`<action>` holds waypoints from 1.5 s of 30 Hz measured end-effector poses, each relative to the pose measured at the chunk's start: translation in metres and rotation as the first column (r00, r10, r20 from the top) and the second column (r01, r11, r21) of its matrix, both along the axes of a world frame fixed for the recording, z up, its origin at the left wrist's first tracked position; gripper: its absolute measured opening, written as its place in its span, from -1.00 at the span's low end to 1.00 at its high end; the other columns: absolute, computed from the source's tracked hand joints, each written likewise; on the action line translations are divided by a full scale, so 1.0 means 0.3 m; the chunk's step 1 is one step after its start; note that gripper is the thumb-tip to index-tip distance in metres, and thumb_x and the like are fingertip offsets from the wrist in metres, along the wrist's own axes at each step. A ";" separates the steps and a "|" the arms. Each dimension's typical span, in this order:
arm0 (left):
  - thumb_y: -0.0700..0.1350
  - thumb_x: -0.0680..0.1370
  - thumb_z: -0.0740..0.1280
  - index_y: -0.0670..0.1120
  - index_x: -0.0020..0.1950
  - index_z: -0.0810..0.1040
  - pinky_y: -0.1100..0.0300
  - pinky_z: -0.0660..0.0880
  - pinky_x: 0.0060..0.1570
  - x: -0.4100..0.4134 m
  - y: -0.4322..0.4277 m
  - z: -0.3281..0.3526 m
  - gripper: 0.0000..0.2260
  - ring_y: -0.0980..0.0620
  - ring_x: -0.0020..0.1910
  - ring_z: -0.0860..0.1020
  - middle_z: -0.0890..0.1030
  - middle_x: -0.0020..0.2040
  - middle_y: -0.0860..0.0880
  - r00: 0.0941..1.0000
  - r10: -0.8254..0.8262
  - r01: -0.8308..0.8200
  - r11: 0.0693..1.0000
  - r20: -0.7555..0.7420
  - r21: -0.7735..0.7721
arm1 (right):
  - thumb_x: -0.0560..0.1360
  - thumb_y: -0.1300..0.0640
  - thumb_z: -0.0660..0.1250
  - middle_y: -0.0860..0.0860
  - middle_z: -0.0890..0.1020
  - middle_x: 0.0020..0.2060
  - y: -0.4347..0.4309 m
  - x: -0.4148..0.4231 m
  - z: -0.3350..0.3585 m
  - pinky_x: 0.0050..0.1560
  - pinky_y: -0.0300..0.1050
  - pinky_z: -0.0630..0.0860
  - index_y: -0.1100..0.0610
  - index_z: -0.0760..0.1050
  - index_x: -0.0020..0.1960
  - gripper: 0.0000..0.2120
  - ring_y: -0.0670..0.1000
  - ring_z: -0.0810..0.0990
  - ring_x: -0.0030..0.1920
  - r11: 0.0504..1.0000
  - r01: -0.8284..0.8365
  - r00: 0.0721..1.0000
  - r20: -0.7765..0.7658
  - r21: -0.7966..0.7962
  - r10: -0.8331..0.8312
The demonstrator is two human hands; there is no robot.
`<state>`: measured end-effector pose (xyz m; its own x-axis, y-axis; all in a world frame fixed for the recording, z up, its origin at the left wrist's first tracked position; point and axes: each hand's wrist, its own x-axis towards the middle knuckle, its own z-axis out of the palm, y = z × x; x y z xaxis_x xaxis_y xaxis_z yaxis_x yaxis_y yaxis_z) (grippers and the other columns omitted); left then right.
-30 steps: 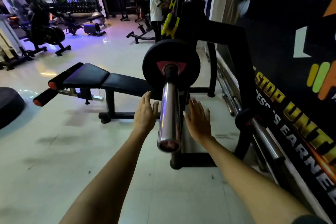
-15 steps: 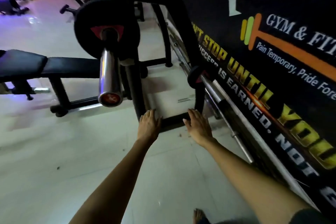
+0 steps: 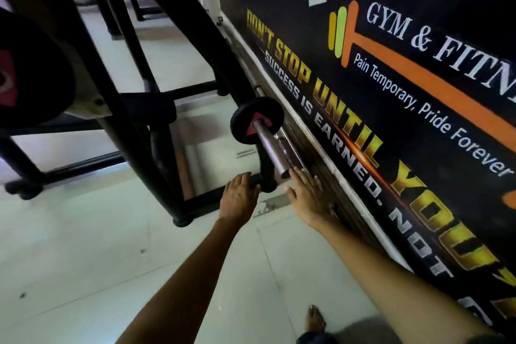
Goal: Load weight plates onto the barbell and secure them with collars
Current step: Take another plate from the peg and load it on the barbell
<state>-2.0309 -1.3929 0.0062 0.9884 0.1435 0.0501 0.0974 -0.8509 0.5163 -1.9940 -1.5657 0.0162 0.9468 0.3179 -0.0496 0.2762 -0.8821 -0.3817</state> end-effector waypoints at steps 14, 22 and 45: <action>-0.09 0.60 0.19 -0.22 0.42 0.27 -0.02 0.27 0.37 0.671 -0.013 -0.328 -0.58 -0.17 0.40 0.31 0.35 0.41 -0.22 0.979 0.130 -0.126 0.991 -0.158 0.037 | 0.61 -0.05 0.03 0.04 0.13 0.51 -0.004 0.760 -0.232 0.48 -0.06 -0.06 0.10 0.04 0.50 -0.49 0.01 0.05 0.51 0.978 -0.193 0.981 -0.002 -0.074 0.193; -0.08 0.56 0.29 -0.11 0.45 0.16 0.03 0.39 0.29 0.976 0.053 -0.554 -0.48 -0.11 0.35 0.37 0.34 0.41 -0.16 0.760 0.578 -0.514 0.253 -0.298 -0.820 | 0.51 -0.07 0.27 0.11 0.06 0.52 0.194 1.139 -0.380 0.46 0.10 0.07 0.10 -0.11 0.51 -0.23 0.11 0.07 0.50 0.980 -0.040 0.999 0.019 0.192 0.037; -0.13 0.31 0.56 -0.06 0.08 0.39 0.37 0.53 -0.17 0.898 0.217 -0.555 -0.54 0.12 -0.07 0.54 0.55 -0.05 0.05 0.873 0.483 -0.403 0.626 -0.074 -0.668 | 0.23 0.28 0.55 0.16 0.56 -0.18 0.132 1.205 -0.440 -0.26 -0.46 0.42 0.36 0.48 -0.03 -0.61 0.03 0.52 -0.12 0.721 0.173 0.951 -0.305 0.670 0.055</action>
<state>-1.7615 -1.3277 -0.1604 0.7909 0.5975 -0.1323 0.2857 -0.1693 0.9432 -1.6326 -1.5262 -0.1158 0.9425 0.3157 -0.1094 0.0114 -0.3577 -0.9338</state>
